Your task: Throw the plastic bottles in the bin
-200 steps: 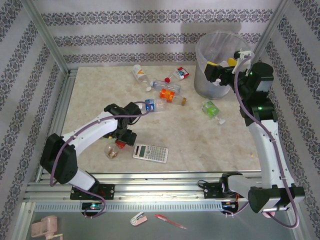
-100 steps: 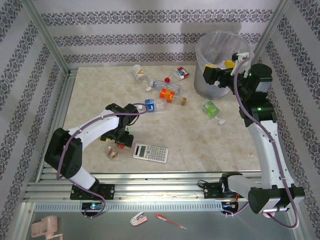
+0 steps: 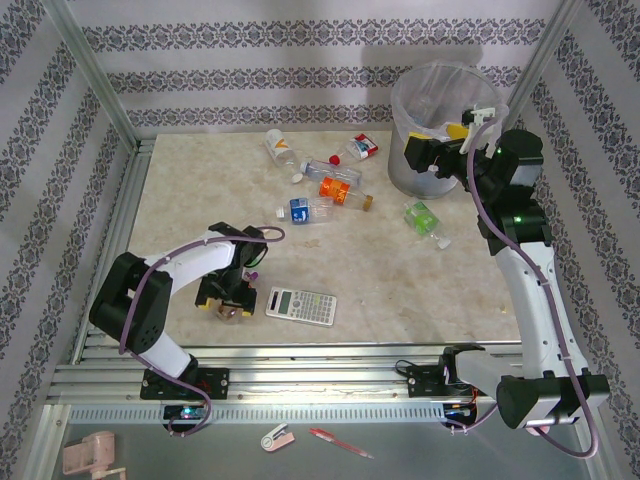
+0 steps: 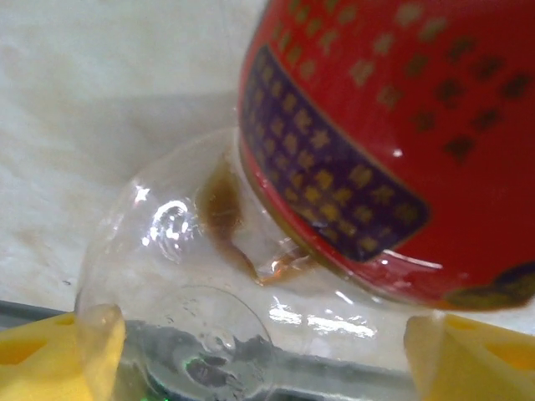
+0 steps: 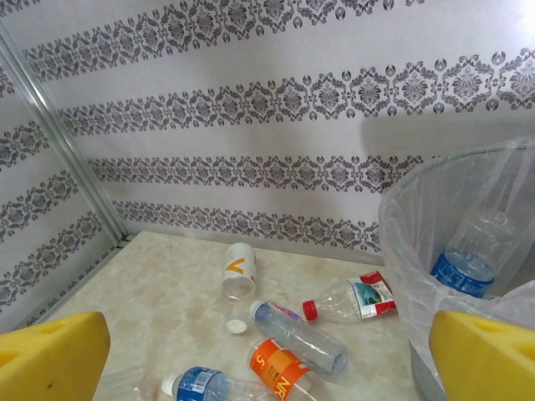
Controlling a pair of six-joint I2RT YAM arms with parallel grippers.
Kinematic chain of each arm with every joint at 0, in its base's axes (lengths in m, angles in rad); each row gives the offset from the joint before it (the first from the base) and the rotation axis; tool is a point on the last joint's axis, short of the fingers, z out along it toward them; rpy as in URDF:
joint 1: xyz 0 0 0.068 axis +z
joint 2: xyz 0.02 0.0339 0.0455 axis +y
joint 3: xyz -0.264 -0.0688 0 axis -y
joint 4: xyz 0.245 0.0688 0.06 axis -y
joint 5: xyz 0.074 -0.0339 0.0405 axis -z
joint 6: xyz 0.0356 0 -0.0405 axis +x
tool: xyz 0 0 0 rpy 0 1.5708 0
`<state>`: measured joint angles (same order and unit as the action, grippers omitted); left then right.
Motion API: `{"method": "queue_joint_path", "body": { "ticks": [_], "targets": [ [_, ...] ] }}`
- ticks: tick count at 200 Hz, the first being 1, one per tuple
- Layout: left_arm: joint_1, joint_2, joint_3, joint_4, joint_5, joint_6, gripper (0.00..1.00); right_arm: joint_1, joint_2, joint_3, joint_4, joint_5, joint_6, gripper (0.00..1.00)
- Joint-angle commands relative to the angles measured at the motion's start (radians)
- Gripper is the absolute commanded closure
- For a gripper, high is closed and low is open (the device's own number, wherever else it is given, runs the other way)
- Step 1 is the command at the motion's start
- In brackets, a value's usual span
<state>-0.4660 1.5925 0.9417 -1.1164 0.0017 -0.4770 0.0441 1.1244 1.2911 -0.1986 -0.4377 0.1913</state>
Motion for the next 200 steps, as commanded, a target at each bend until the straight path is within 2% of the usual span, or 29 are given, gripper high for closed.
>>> {"method": "queue_joint_path", "body": {
  "ticks": [1, 54, 85, 124, 200],
  "targets": [
    [0.012, -0.025, -0.02, 0.052, 0.026, -0.016, 0.14, 0.014, -0.006, -0.013, 0.022, -0.03, 0.026, 0.02],
    [0.021, -0.022, -0.043, 0.125, 0.053, 0.009, 0.19, 0.021, -0.015, -0.018, 0.011, -0.028, 0.019, 0.02],
    [0.021, -0.037, -0.028, 0.147, 0.091, 0.039, 0.28, 0.022, -0.032, -0.028, 0.002, -0.018, 0.017, 0.02],
    [0.02, -0.142, -0.006, 0.156, 0.095, 0.054, 0.35, 0.023, -0.055, -0.051, 0.005, -0.013, 0.015, 0.02],
    [0.012, -0.379, 0.043, 0.225, 0.244, 0.144, 0.44, 0.022, -0.051, -0.065, 0.022, -0.003, 0.042, 0.02]
  ]
}}
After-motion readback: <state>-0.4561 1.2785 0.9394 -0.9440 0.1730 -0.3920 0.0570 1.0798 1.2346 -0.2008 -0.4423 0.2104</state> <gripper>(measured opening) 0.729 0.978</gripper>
